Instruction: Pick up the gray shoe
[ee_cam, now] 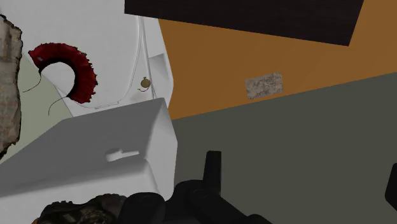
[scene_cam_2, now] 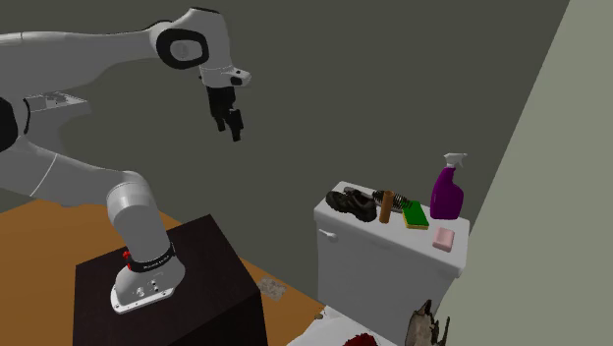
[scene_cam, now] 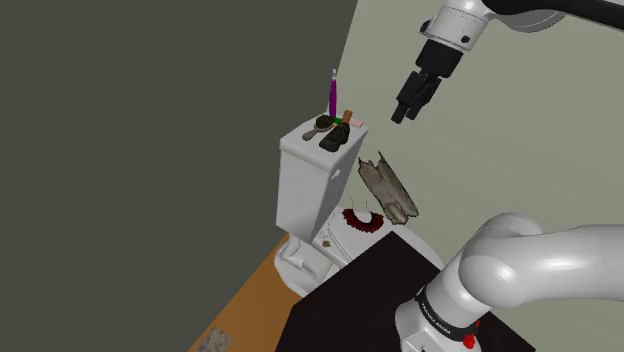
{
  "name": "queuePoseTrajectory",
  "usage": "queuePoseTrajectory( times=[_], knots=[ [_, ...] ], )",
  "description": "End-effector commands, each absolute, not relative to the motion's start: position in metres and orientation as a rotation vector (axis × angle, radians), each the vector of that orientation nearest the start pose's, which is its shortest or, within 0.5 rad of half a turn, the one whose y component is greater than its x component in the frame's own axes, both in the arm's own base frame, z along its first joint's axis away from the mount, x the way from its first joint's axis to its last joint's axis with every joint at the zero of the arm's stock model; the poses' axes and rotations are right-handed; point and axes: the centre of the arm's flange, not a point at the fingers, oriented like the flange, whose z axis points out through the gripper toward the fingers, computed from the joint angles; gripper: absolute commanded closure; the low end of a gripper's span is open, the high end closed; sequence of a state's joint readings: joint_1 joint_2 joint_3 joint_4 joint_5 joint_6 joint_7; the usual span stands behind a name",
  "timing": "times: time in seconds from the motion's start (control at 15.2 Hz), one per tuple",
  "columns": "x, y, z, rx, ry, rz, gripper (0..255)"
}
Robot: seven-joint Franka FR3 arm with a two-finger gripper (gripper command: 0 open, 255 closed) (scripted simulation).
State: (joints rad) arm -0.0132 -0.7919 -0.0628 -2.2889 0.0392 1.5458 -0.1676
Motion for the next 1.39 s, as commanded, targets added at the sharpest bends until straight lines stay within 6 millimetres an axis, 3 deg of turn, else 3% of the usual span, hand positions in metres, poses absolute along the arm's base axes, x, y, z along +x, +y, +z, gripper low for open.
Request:
queuePoseTrajectory(
  times=[0.0,0.66,1.32],
  knots=[
    [0.302,-0.026,0.621,-3.058,-0.17,-0.087,0],
    [0.414,-0.064,0.571,-2.999,0.318,-0.119,0],
    [0.508,-0.132,0.518,-2.866,0.786,-0.148,0]
  ],
)
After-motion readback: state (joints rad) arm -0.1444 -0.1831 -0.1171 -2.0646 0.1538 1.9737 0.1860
